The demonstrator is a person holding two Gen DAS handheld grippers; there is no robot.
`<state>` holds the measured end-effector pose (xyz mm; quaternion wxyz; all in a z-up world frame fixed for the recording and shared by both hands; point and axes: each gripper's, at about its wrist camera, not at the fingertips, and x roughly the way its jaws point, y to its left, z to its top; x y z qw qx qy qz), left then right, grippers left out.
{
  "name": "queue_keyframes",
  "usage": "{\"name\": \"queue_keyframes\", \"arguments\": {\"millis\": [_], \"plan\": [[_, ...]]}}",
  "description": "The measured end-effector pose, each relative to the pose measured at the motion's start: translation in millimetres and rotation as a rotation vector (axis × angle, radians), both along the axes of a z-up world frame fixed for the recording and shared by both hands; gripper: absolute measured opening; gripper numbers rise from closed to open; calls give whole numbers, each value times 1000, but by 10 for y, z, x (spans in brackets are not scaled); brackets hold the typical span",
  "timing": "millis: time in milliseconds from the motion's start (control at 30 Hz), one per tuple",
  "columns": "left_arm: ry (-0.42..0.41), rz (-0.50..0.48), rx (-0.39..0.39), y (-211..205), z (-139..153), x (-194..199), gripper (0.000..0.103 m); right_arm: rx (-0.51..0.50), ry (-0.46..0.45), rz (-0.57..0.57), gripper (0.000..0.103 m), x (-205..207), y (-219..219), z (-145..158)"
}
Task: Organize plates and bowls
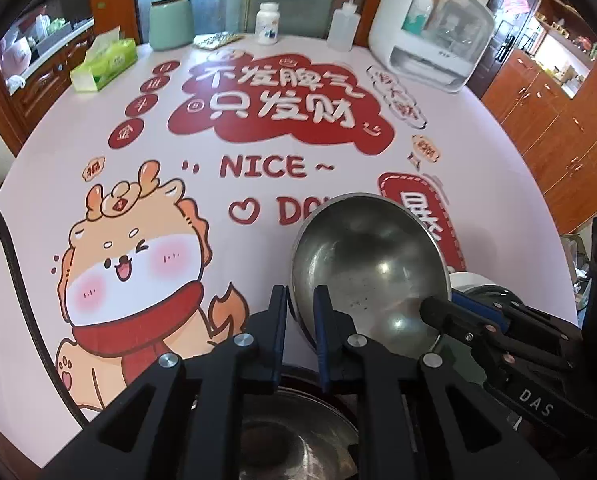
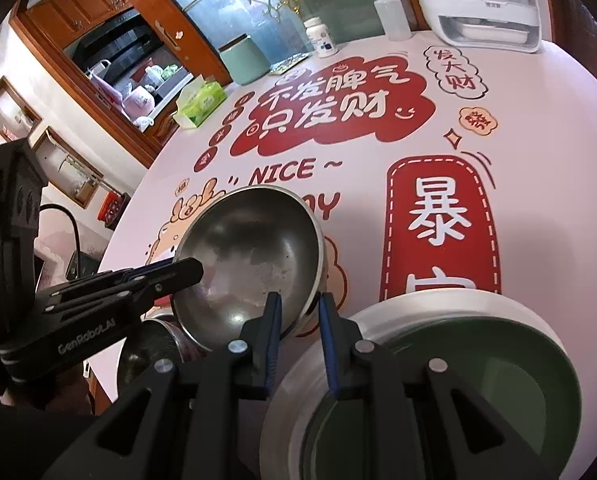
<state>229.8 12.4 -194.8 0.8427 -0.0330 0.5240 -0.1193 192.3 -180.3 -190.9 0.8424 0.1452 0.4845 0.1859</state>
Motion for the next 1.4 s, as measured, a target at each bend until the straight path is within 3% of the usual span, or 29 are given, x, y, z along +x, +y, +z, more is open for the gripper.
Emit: {"name": "queue_keyframes", "arguments": {"millis": [833,1400], "plan": [[-154,65,-60,275,523,-645,11,12,-153,77,19,-437,151,457],[-154,155,-65,575,569,-1198,11,1,-162,180,19,-847,435,522]]}}
